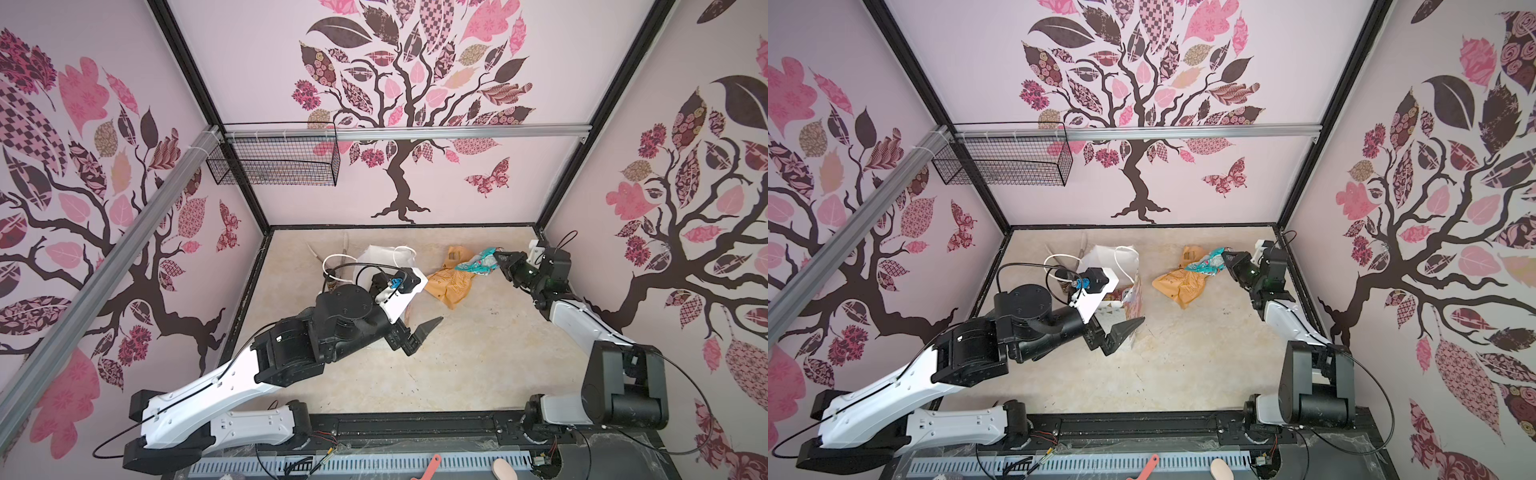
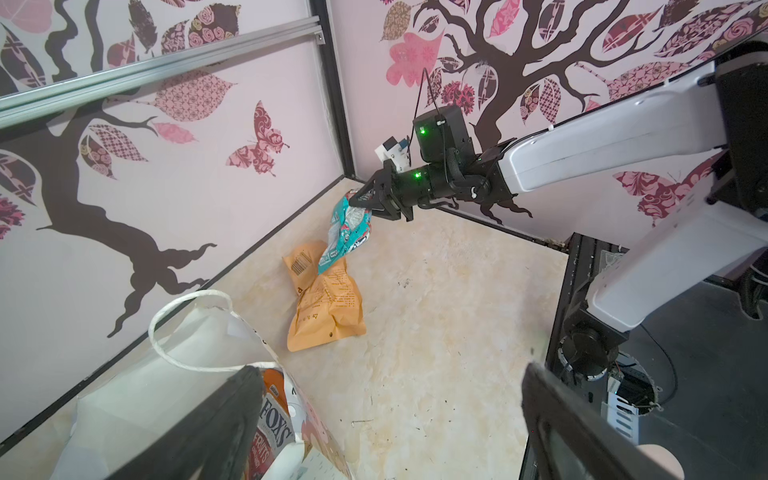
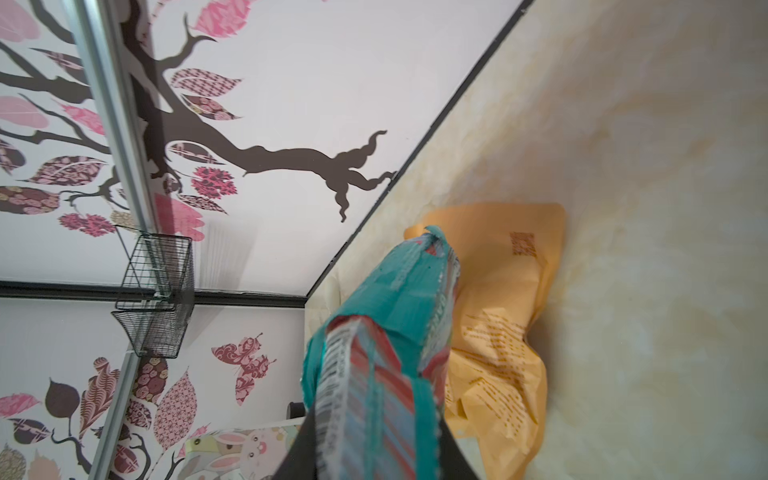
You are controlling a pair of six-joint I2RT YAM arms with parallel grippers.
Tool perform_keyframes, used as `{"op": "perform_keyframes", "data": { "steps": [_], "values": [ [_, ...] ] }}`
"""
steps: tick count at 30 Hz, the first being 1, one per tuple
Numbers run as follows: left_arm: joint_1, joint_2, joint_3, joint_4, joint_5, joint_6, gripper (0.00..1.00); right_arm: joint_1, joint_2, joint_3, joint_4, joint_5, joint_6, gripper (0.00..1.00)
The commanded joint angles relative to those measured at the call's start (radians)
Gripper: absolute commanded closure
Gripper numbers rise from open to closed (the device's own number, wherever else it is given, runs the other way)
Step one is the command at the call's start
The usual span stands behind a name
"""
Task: Take the snacks out of the paper bag
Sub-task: 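Carry the teal pack beside the tan wrapper with the right gripper and release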
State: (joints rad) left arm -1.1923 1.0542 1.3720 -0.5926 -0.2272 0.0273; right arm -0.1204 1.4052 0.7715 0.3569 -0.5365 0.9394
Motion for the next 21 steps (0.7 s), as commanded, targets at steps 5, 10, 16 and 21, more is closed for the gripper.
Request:
{"op": "perform_keyframes", "data": {
  "steps": [5,10,16,21],
  "values": [
    [-0.004,0.006,-0.019,-0.012,-0.024,0.005,0.02,-0.013,0.046,-0.085,0.063,0.042,-0.061,0.92],
    [-0.003,0.015,-0.013,-0.001,-0.021,0.003,0.02,-0.022,0.074,-0.134,0.066,0.065,-0.102,0.9],
    [-0.004,0.033,-0.002,0.0,-0.021,0.002,0.02,-0.028,0.15,-0.141,0.065,0.055,-0.124,0.76],
    [-0.003,0.042,0.001,-0.002,-0.042,-0.005,0.02,-0.031,0.196,-0.132,0.02,0.072,-0.127,0.59]
  ]
}}
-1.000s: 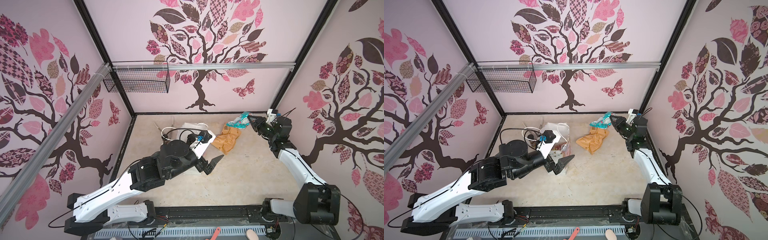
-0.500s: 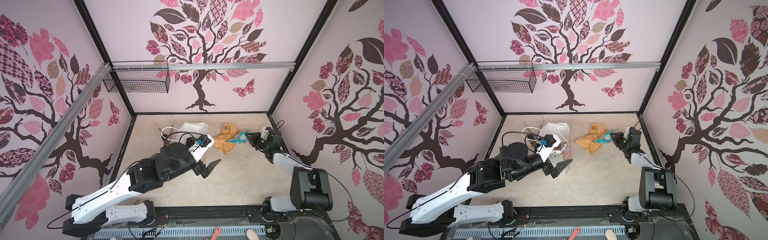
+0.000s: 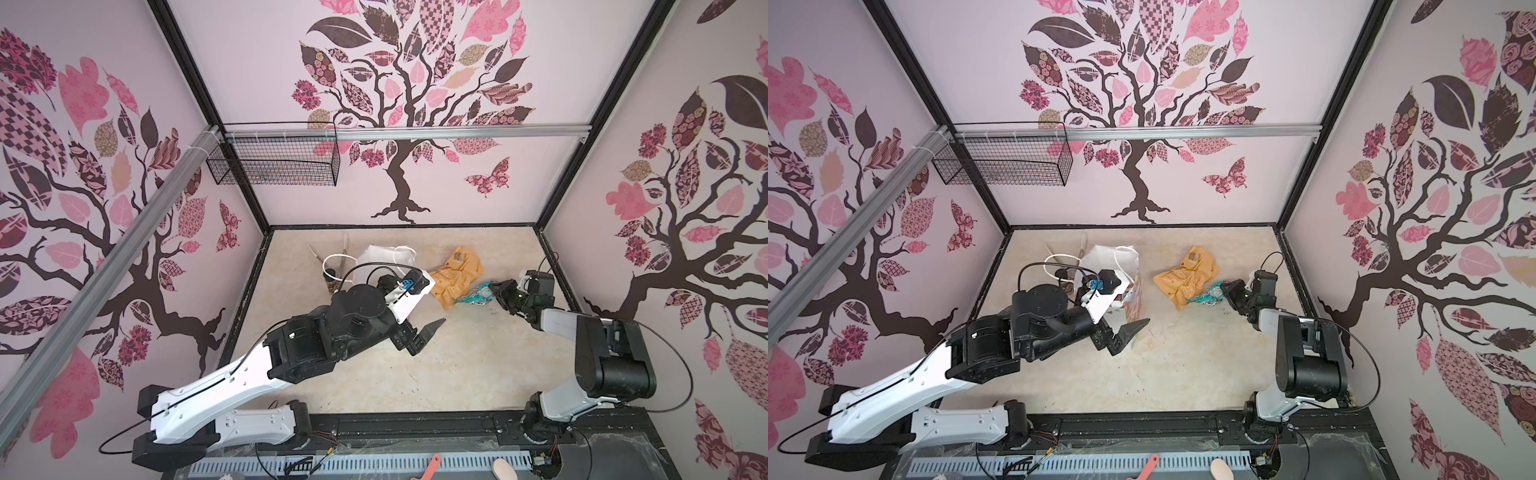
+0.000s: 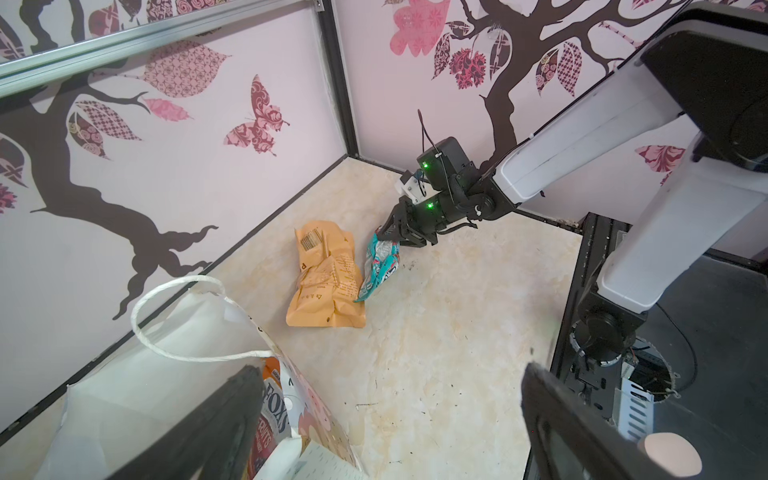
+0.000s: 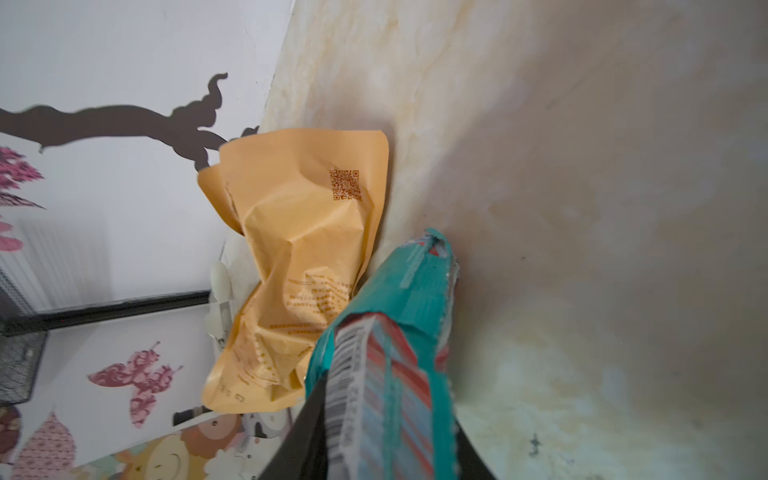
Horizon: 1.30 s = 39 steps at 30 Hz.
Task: Take the snacks out of the paper bag
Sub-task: 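Carry the teal pack beside the tan wrapper with the right gripper and release, then return the right gripper toward the bag while the left hovers over the FOX'S bag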
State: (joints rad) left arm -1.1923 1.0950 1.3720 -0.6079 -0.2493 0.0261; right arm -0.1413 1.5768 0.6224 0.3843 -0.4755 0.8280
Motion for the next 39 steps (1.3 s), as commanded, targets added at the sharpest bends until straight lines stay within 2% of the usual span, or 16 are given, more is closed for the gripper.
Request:
{"op": "perform_keyframes", "data": {
  "steps": [1,6,11,14,16,20,22,24,28,30,39],
  "values": [
    [-0.003,0.005,0.004,0.01,-0.025,-0.007,0.02,-0.009,0.028,0.017,-0.016,0.02,-0.015,0.55],
    [-0.003,0.008,0.004,0.015,-0.034,-0.02,0.02,-0.009,-0.012,-0.002,-0.08,0.101,-0.026,0.33],
    [-0.004,0.02,0.006,0.033,-0.05,-0.024,0.02,-0.009,-0.126,0.002,-0.245,0.326,-0.032,0.11],
    [-0.003,0.039,0.021,0.037,-0.089,-0.037,0.02,-0.009,-0.209,-0.004,-0.296,0.41,-0.039,0.07],
    [-0.004,0.051,0.031,0.035,-0.107,-0.045,0.03,-0.009,-0.274,-0.013,-0.294,0.422,-0.045,0.07],
    [-0.003,0.059,0.038,0.051,-0.202,-0.088,0.03,-0.009,-0.398,-0.007,-0.28,0.345,-0.056,0.07],
    [-0.003,0.052,0.037,0.066,-0.262,-0.121,0.04,-0.009,-0.444,0.005,-0.265,0.26,-0.055,0.06],
    [-0.002,0.041,0.032,0.091,-0.315,-0.126,0.05,-0.008,-0.482,0.017,-0.239,0.172,-0.039,0.01],
    [0.022,0.035,0.044,0.086,-0.396,-0.113,0.05,0.002,-0.524,0.076,-0.236,-0.004,-0.015,0.0],
    [0.057,0.039,0.053,0.065,-0.403,-0.116,0.05,0.019,-0.541,0.108,-0.241,-0.068,-0.017,0.0],
    [0.271,0.054,0.085,-0.004,-0.398,-0.205,0.06,0.262,-0.572,0.307,-0.297,-0.153,-0.13,0.0]
  ]
}}
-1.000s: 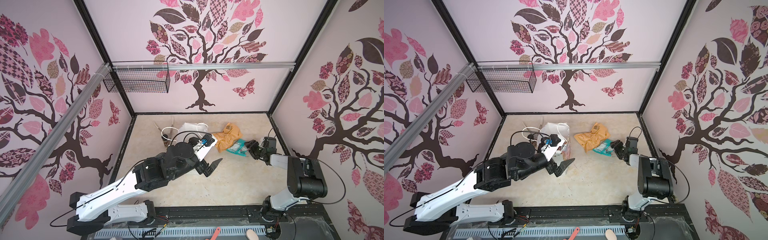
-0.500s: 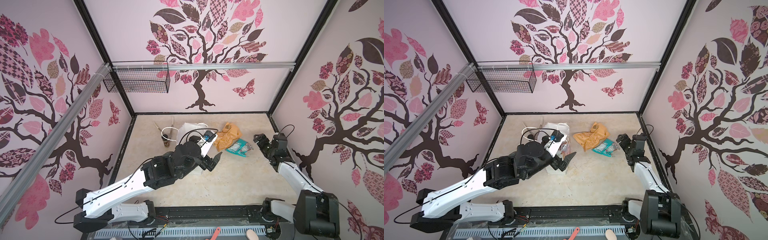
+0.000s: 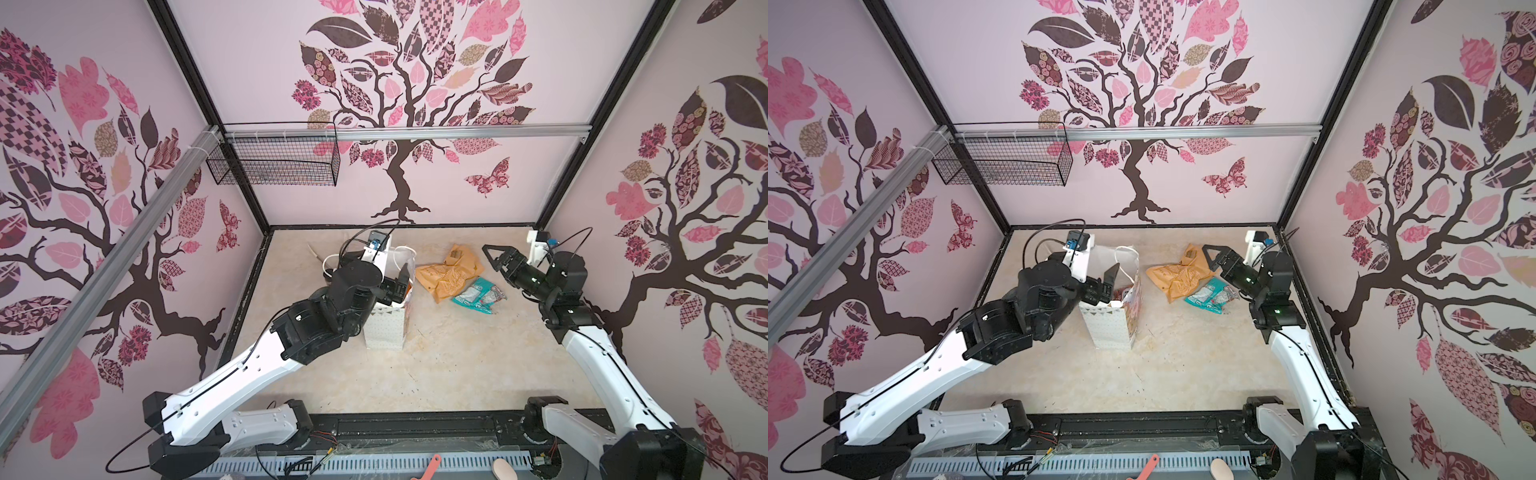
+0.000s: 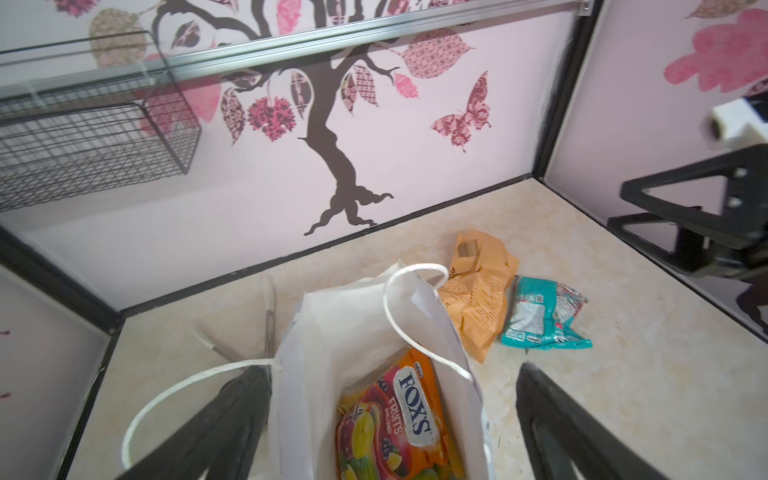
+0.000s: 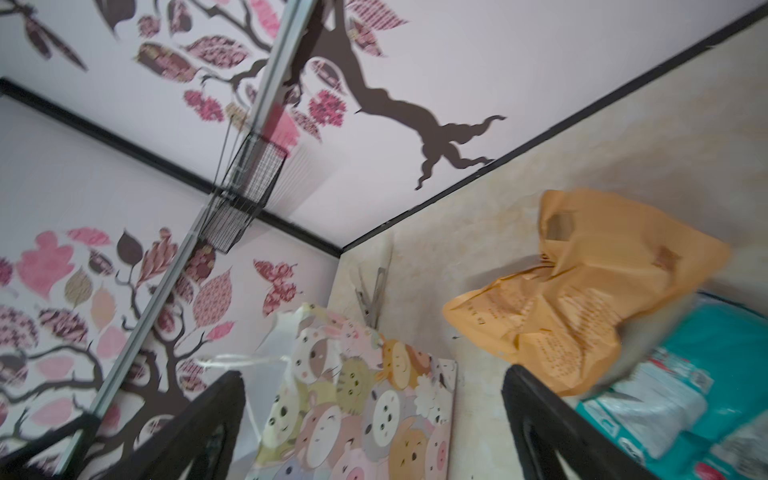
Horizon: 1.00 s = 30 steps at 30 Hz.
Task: Take the snacks out of the paper bag
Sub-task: 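Return the right gripper toward the bag while the left hovers over the FOX'S bag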
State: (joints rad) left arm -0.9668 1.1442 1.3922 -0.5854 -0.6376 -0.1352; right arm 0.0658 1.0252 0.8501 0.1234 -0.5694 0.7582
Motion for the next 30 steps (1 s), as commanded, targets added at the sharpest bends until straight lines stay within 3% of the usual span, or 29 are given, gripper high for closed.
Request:
{"op": "perform_keyframes", "data": {
  "steps": [1,5,11,18,23,30],
  "values": [
    [0.072,0.009,0.07,-0.036,0.001,-0.058,0.06,0.095,-0.019,0.111,-0.07,-0.044,-0.094,0.01],
    [0.167,0.041,0.095,-0.087,0.073,-0.115,0.07,0.264,-0.02,0.212,-0.193,0.085,-0.256,0.0],
    [0.271,0.158,0.175,-0.211,0.233,-0.178,0.08,0.388,0.001,0.296,-0.257,0.098,-0.336,0.01],
    [0.348,0.333,0.294,-0.376,0.382,-0.282,0.19,0.424,-0.005,0.375,-0.296,0.062,-0.34,0.01],
    [0.35,0.391,0.293,-0.389,0.474,-0.311,0.28,0.424,-0.034,0.356,-0.31,0.133,-0.383,0.0],
    [0.352,0.426,0.261,-0.393,0.48,-0.329,0.34,0.424,-0.04,0.336,-0.301,0.147,-0.367,0.0]
  ]
}}
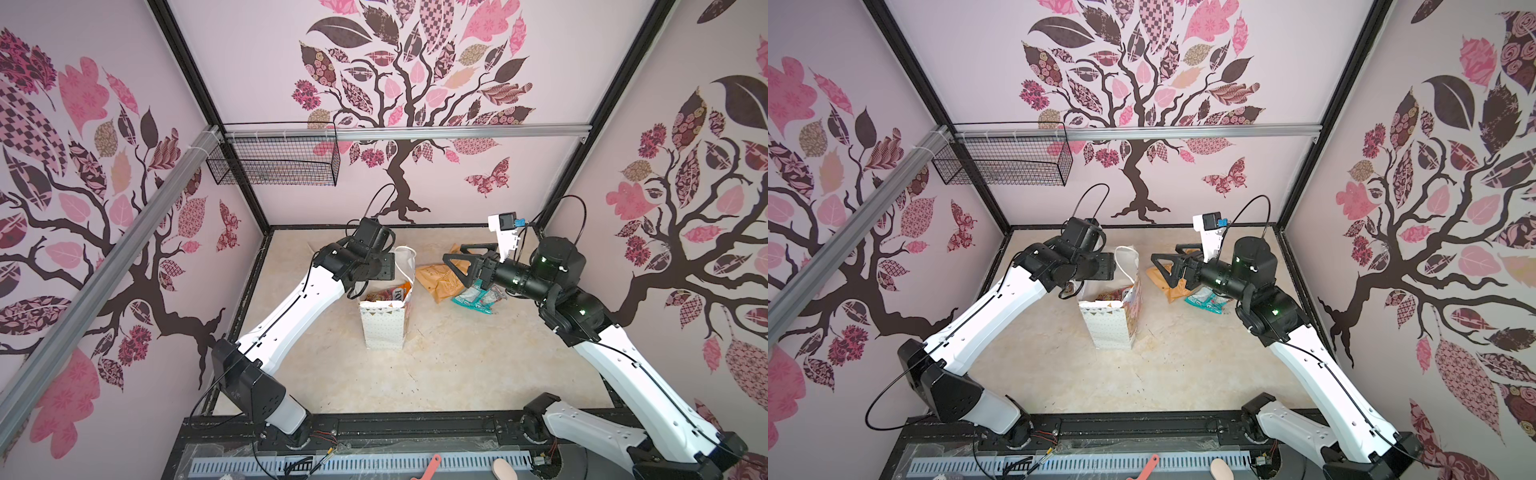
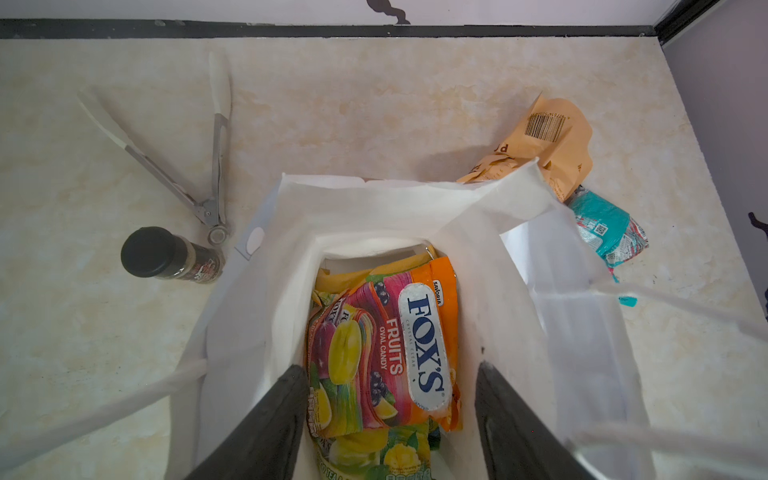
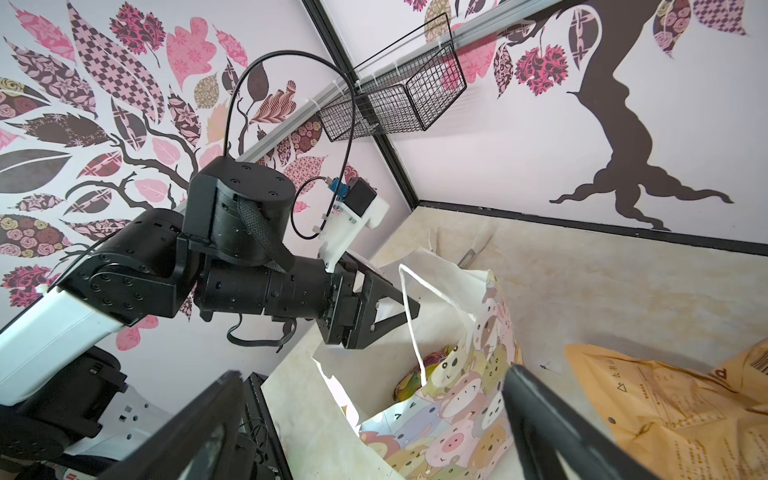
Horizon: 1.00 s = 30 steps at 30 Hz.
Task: Take the snacks out of the paper bag
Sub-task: 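Return the right gripper toward the bag while the left hovers over the FOX'S bag, then lower the left gripper into the bag and close on the FOX'S fruits pack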
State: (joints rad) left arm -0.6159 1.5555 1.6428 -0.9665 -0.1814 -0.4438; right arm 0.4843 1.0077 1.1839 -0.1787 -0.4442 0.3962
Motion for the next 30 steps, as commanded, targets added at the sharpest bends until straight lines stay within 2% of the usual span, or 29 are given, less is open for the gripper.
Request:
{"op": "perform_keyframes", "data": {
  "steps": [1,14,19,26,30],
  "values": [
    [0.001,0.017,0.004,-0.009,0.021,-0.024,0.34,0.006,-0.028,-0.004,0.007,0.036,-0.004,0.0],
    [0.0,0.063,-0.12,0.018,0.055,-0.096,0.36,0.006,-0.067,-0.034,0.016,0.1,0.001,0.0],
    [0.001,0.061,-0.196,0.058,0.097,-0.089,0.36,0.006,-0.071,-0.043,0.023,0.108,0.003,0.0],
    [0.001,0.112,-0.208,0.043,0.1,-0.069,0.26,0.005,-0.069,-0.033,0.014,0.087,0.012,0.0],
    [0.0,0.153,-0.215,0.034,0.132,-0.058,0.24,0.006,-0.071,-0.034,0.007,0.073,0.015,0.0]
  ]
}}
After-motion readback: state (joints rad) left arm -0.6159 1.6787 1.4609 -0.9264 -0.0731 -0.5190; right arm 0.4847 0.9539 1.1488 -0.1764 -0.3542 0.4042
